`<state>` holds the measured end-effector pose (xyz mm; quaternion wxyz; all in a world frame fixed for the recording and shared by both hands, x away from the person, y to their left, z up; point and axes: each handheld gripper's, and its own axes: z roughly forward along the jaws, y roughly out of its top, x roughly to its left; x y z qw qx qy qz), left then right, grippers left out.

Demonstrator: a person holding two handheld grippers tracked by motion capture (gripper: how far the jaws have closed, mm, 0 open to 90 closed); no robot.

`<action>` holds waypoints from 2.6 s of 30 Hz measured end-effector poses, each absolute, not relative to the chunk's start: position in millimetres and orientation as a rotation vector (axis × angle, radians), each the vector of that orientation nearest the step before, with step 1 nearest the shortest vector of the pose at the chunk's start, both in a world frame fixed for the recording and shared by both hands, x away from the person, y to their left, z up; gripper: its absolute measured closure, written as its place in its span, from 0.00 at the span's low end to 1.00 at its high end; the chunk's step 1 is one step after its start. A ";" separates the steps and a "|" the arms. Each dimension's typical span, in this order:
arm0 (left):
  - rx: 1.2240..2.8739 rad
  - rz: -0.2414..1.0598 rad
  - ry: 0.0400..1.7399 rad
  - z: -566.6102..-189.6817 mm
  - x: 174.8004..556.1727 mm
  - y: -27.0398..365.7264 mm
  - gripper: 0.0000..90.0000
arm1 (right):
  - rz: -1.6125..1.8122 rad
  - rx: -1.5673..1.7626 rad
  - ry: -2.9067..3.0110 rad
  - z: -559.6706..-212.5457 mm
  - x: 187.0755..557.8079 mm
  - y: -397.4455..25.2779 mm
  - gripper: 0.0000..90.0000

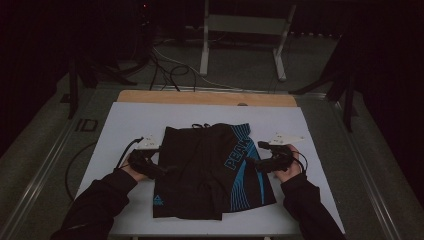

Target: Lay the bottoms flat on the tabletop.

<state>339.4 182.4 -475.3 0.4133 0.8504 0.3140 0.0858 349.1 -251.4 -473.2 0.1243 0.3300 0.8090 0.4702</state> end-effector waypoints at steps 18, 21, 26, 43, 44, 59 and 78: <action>2.068 0.287 1.043 -479.7 386.8 202.4 0.05 | 1.314 1.216 2.271 -482.5 401.8 -246.5 0.10; 2.051 0.290 1.083 -482.8 396.5 204.3 0.05 | 1.303 1.249 2.281 -484.7 413.0 -246.3 0.11; 2.038 0.287 1.130 -488.9 411.9 205.2 0.06 | 1.234 1.313 2.303 -490.9 432.5 -245.2 0.23; 2.000 0.217 1.222 -524.1 442.3 195.2 0.44 | 1.176 1.548 2.267 -518.3 469.8 -247.9 0.47; 1.993 0.219 1.224 -524.4 442.7 195.3 0.47 | 1.166 1.556 2.261 -519.2 470.3 -246.7 0.51; 1.972 0.301 1.167 -506.4 444.5 190.8 0.95 | 1.124 1.518 2.259 -508.2 470.2 -241.8 0.97; 1.975 0.428 1.107 -468.7 474.2 174.8 0.95 | 1.127 1.519 2.151 -485.7 480.4 -246.6 0.97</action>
